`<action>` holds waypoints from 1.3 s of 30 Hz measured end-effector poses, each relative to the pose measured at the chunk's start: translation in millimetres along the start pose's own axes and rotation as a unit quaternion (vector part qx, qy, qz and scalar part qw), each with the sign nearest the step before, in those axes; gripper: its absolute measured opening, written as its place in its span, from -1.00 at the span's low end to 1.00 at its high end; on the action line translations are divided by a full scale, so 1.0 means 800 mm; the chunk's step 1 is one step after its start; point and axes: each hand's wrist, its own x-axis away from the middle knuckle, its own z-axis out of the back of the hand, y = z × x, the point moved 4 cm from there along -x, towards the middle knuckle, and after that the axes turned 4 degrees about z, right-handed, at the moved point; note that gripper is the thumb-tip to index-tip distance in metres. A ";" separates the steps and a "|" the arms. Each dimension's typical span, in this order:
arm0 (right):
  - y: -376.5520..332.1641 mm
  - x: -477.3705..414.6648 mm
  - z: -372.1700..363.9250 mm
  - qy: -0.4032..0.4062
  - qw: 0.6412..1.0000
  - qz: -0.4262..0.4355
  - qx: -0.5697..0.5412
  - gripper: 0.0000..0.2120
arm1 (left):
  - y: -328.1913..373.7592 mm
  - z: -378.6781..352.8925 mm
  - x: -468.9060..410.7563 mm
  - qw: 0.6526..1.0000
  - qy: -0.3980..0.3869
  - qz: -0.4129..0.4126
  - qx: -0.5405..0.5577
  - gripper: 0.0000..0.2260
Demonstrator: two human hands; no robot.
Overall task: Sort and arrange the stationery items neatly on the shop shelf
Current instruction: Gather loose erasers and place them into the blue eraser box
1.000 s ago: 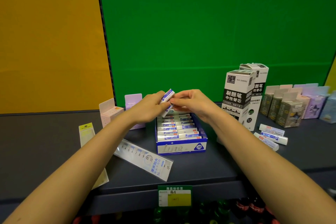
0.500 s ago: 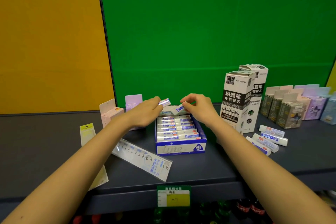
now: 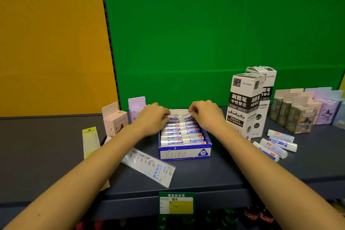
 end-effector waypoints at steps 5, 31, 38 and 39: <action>-0.005 0.003 -0.001 -0.005 0.995 0.026 0.091 -0.79 | 0.008 0.000 -0.001 0.999 0.027 -0.003 -0.032 -0.73; -0.018 0.014 -0.023 -0.187 0.970 0.083 0.134 -0.67 | 0.004 -0.023 -0.003 0.984 -0.177 -0.019 -0.026 -0.67; -0.020 0.021 -0.018 -0.213 0.971 0.074 0.080 -0.69 | 0.005 -0.019 -0.001 0.979 -0.196 -0.020 -0.054 -0.60; -0.022 0.026 -0.013 -0.206 0.974 0.069 0.065 -0.69 | 0.006 -0.016 0.003 0.983 -0.175 -0.021 -0.042 -0.63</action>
